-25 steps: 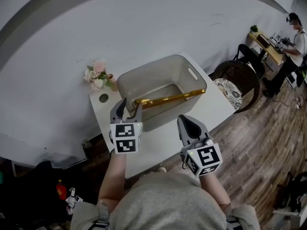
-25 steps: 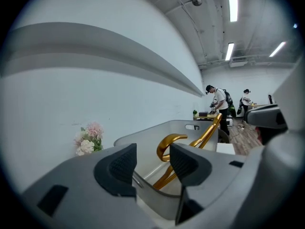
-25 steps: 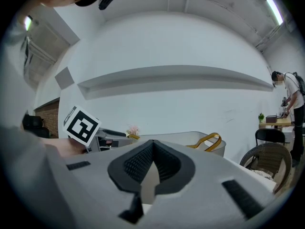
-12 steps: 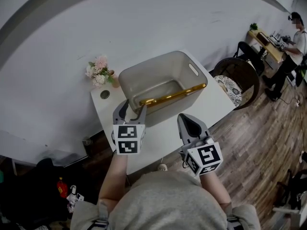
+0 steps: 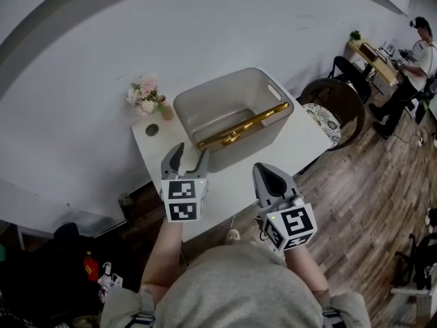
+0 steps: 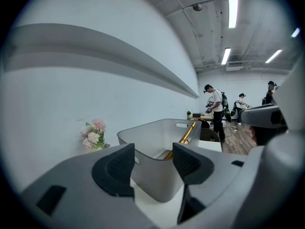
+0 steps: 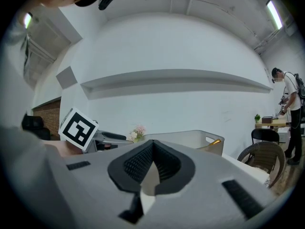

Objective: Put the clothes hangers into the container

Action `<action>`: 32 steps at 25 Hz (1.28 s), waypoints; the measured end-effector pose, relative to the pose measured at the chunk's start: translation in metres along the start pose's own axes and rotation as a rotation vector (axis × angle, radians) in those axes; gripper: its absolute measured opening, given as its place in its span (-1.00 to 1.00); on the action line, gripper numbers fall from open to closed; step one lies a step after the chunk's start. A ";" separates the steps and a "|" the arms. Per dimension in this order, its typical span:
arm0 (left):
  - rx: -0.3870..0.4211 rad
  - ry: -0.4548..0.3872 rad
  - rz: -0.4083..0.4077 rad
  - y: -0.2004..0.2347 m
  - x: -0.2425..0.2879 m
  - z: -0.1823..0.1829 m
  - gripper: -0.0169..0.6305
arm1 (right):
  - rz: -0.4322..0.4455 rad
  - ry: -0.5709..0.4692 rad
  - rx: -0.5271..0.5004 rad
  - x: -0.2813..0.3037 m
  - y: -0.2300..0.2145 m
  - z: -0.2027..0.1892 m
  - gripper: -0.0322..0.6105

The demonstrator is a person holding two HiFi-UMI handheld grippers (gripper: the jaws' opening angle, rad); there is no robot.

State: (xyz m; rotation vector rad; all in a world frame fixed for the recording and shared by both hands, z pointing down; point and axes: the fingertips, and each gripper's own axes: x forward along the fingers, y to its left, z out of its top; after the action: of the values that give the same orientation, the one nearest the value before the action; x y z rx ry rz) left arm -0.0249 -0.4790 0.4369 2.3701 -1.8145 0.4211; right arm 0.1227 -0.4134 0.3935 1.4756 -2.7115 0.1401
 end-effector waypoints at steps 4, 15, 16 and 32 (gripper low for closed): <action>-0.013 -0.028 -0.001 0.002 -0.026 -0.001 -0.23 | -0.015 -0.004 0.000 -0.016 0.018 0.000 -0.89; -0.061 -0.105 -0.007 0.009 -0.116 -0.017 -0.60 | -0.074 -0.011 -0.004 -0.068 0.080 -0.008 -0.89; -0.064 -0.109 -0.006 0.010 -0.125 -0.020 -0.62 | -0.078 -0.011 -0.004 -0.073 0.086 -0.009 -0.89; -0.115 -0.146 -0.026 -0.001 -0.257 -0.062 -0.86 | -0.106 -0.010 -0.017 -0.160 0.173 -0.023 -0.89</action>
State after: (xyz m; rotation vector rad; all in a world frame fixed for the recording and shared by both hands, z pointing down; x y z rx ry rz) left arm -0.0940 -0.2244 0.4197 2.3984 -1.8106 0.1396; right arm 0.0642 -0.1844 0.3929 1.6148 -2.6273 0.1049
